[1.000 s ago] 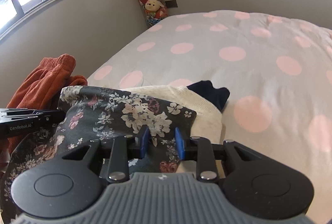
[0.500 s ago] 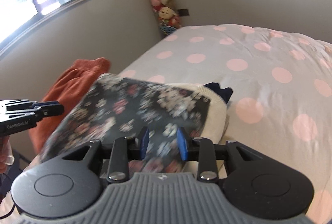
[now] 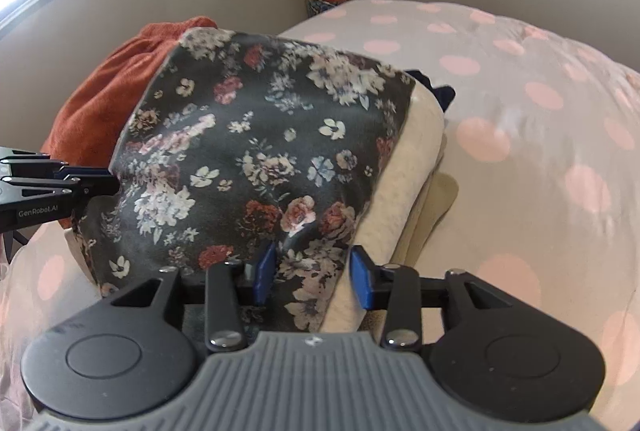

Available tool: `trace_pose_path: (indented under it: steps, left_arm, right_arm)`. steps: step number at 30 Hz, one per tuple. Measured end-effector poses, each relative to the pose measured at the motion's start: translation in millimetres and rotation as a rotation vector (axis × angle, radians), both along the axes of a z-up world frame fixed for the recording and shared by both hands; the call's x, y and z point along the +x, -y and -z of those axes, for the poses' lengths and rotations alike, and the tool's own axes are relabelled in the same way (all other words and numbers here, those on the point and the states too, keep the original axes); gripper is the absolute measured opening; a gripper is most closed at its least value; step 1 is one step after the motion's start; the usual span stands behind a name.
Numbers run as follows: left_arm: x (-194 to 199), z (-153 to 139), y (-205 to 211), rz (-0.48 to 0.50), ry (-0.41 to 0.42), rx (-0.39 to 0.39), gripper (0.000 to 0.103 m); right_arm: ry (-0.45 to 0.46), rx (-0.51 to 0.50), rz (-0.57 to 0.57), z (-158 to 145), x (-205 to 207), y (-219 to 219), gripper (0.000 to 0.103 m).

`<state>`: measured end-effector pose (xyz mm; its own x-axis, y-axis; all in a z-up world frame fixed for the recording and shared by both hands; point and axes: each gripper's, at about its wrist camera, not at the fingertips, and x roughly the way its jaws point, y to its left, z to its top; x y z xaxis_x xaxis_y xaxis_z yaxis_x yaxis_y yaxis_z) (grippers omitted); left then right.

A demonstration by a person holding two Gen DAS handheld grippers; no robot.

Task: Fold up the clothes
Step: 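Lower the bundle onto the white folded shirt and open both grippers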

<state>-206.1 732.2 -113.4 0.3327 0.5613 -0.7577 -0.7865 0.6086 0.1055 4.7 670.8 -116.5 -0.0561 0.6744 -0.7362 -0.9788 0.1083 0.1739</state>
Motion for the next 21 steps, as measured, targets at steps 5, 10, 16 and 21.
trace_pose_path:
  steps: [5, 10, 16, 21]
  left_arm:
    - [0.0, -11.0, 6.5, -0.038, 0.014, 0.019, 0.014]
    - [-22.3, -42.3, 34.4, -0.065, 0.088, 0.056, 0.014]
    - [-42.2, -81.9, 85.7, -0.067, 0.135, 0.099, 0.018]
    - [-45.3, -117.3, 136.4, -0.079, 0.195, 0.157, 0.043]
  right_arm:
    - [-0.047, -0.029, 0.064, -6.4, 5.9, 0.1, 0.050]
    - [-0.102, 0.044, 0.076, -38.0, 1.9, 30.8, 0.049]
    - [-0.059, 0.154, 0.073, -84.9, -17.4, 88.0, 0.058]
    - [0.039, 0.245, 0.123, -123.3, -42.3, 141.1, 0.077]
